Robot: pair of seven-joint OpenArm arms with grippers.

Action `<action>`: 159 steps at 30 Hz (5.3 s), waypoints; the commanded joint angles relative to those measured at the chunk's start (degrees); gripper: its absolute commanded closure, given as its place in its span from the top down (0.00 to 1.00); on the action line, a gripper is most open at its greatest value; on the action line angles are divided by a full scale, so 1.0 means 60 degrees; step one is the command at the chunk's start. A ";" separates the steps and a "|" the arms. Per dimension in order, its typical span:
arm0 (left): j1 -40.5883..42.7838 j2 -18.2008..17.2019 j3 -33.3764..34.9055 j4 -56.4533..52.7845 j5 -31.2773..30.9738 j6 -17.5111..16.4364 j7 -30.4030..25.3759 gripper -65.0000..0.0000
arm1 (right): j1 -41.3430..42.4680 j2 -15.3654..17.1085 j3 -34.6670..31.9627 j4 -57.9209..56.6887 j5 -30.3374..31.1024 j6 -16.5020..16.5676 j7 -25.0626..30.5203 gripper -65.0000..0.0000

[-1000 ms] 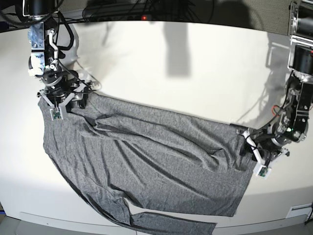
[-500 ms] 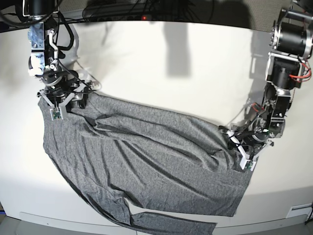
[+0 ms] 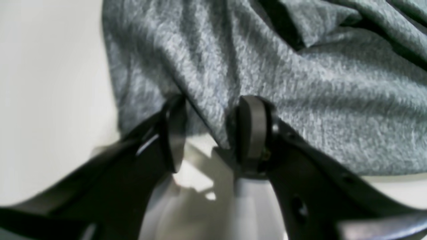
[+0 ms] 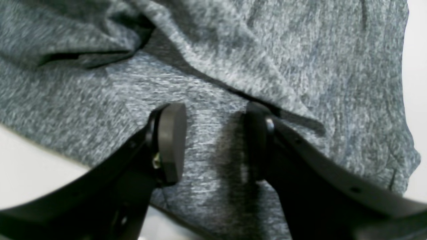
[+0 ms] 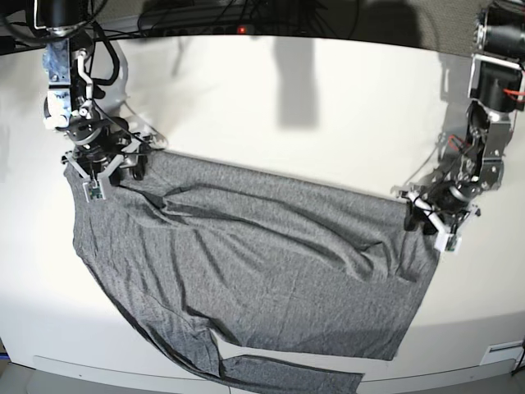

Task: Fold the T-shirt properly
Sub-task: 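Pull the shirt's shoulder edge with both grippers away from the hem, then drag the shirt with both grippers to spread it flat, then release the shoulder edge and move both grippers toward the shirt's sides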

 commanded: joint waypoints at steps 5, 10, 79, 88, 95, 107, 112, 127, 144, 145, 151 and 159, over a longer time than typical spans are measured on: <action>0.1810 -0.0073 0.0138 0.0801 0.0725 0.0189 0.3887 0.38 | -0.0364 0.0455 -0.0040 -0.0073 -0.0186 0.0401 -0.1359 0.44; 0.2914 -0.0069 0.0138 0.1953 0.0681 0.0193 0.4211 0.38 | -0.1235 0.0790 -0.0040 0.0641 -0.0171 0.0390 -0.1359 0.44; 0.9380 -0.0831 0.0120 0.7140 0.4379 0.3876 0.4608 0.38 | -0.5340 0.2029 -0.0022 0.3934 -0.0535 -0.0812 -0.2051 0.44; 0.9388 -0.0831 0.0120 0.7974 0.5421 0.4951 0.4659 0.38 | -0.5340 0.1927 -0.0022 0.4426 -0.0539 -0.1282 -0.2018 0.44; 0.9384 -0.0670 0.0120 0.8240 0.5402 0.4947 0.4645 0.38 | -0.5344 0.1927 -0.0022 0.4532 -0.0539 -0.1275 -0.2022 0.44; 0.9384 -0.0619 0.0120 0.8561 0.5410 0.4951 0.4619 0.38 | -0.5340 0.1931 -0.0022 0.4535 -0.0535 -0.1257 -0.2266 0.44; 0.9380 -0.0623 0.0120 0.9624 0.5406 0.4951 0.4473 0.38 | -0.5264 0.1923 -0.0022 0.4554 -0.0025 -0.1257 -0.2226 0.44; 0.9111 -0.0623 0.0120 1.0659 0.5410 0.4947 0.4411 0.38 | -0.4998 0.1927 -0.0022 0.4688 0.0317 -0.1228 -0.2164 0.44; 0.8510 -0.0623 0.0120 1.0958 0.5413 0.4947 0.4932 0.38 | -0.4707 0.1927 -0.0022 0.5370 0.0324 -0.1147 -0.2095 0.44; 0.8510 -0.0627 0.0120 1.1092 0.5442 0.4947 0.5038 0.38 | -0.4707 0.1927 -0.0022 0.5512 0.0324 -0.1147 -0.2102 0.44; 0.8506 -0.0627 0.0120 1.1948 0.5912 0.4947 0.5198 0.38 | -0.4688 0.1927 -0.0022 0.6182 0.0324 -0.1162 -0.2135 0.44; 0.8189 -0.0656 0.0120 1.2156 0.5960 0.4951 0.4648 0.38 | -0.4193 0.1501 -0.0022 0.6240 0.0321 -0.1264 -0.2157 0.44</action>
